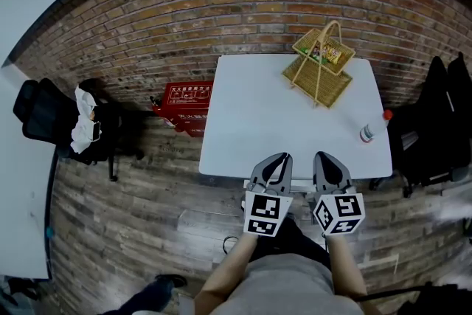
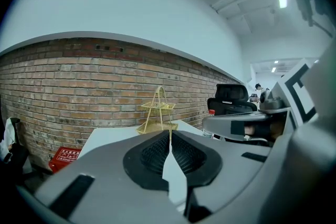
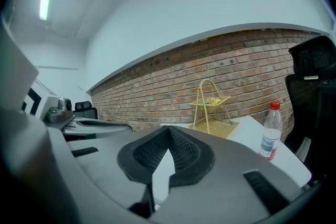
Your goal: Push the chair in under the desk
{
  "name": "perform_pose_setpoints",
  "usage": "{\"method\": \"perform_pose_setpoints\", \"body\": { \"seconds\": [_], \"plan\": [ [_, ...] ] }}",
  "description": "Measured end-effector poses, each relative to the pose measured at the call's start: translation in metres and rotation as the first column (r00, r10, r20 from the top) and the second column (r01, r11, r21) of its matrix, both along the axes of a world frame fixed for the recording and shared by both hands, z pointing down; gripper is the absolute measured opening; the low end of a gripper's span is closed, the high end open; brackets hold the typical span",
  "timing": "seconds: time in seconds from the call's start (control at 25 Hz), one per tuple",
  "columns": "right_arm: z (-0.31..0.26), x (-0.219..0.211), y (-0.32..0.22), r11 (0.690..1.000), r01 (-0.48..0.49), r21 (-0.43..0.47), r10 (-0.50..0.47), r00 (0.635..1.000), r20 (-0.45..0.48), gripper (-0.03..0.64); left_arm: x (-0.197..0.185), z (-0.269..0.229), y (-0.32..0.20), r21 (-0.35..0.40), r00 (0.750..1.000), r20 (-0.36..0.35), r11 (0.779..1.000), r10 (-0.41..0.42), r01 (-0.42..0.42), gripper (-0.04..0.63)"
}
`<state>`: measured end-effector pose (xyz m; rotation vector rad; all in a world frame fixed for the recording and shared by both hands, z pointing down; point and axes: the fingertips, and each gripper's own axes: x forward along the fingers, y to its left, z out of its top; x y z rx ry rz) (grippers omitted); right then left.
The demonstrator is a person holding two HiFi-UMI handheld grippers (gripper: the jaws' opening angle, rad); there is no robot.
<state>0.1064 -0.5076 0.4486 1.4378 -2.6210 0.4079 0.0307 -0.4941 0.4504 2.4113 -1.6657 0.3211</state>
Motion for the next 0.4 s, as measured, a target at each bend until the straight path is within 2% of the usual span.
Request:
{"method": "perform_pose_setpoints", "body": {
  "seconds": [0.4],
  "plan": [
    [-0.0004, -0.0084, -0.0013, 1.0, 0.013, 0.005, -0.013, 1.0, -0.004, 0.015, -0.0045, 0.0009, -0.0027, 0.002, 1.0, 0.014, 1.0, -0.006, 0.006, 0.025]
  ]
}}
